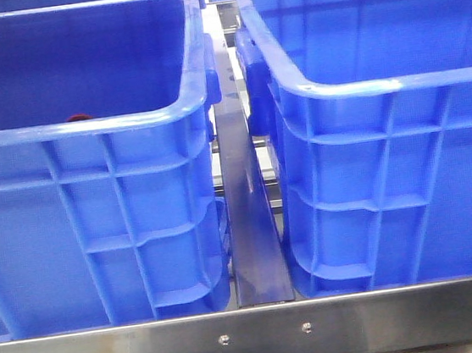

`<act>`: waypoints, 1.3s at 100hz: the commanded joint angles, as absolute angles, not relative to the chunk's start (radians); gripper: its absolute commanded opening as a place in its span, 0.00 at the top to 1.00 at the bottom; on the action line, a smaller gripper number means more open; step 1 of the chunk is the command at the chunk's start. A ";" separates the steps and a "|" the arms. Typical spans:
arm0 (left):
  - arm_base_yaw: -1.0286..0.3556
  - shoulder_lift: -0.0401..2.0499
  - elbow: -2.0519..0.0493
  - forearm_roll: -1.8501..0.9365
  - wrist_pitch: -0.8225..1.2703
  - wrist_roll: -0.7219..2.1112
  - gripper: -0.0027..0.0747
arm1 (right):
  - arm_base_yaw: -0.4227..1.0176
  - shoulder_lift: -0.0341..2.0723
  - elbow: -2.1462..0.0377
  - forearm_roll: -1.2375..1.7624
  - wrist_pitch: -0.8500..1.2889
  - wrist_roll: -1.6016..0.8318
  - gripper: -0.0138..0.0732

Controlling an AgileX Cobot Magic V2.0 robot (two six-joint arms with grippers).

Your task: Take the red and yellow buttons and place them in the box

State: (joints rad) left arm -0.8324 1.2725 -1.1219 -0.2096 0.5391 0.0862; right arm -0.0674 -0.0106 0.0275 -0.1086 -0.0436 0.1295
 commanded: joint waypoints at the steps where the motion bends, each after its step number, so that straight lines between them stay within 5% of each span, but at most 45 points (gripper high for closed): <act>1: -0.854 1.250 -1.151 -0.225 0.457 0.087 0.99 | -0.072 -0.030 0.033 -0.123 -0.120 0.126 0.92; 65: -0.856 1.250 -1.151 -0.225 0.459 0.087 0.99 | -0.072 -0.030 0.010 -0.123 -0.152 0.126 0.92; 130: -0.856 1.250 -1.151 -0.225 0.459 0.087 0.99 | -0.072 0.375 -0.555 -0.116 0.545 0.126 0.89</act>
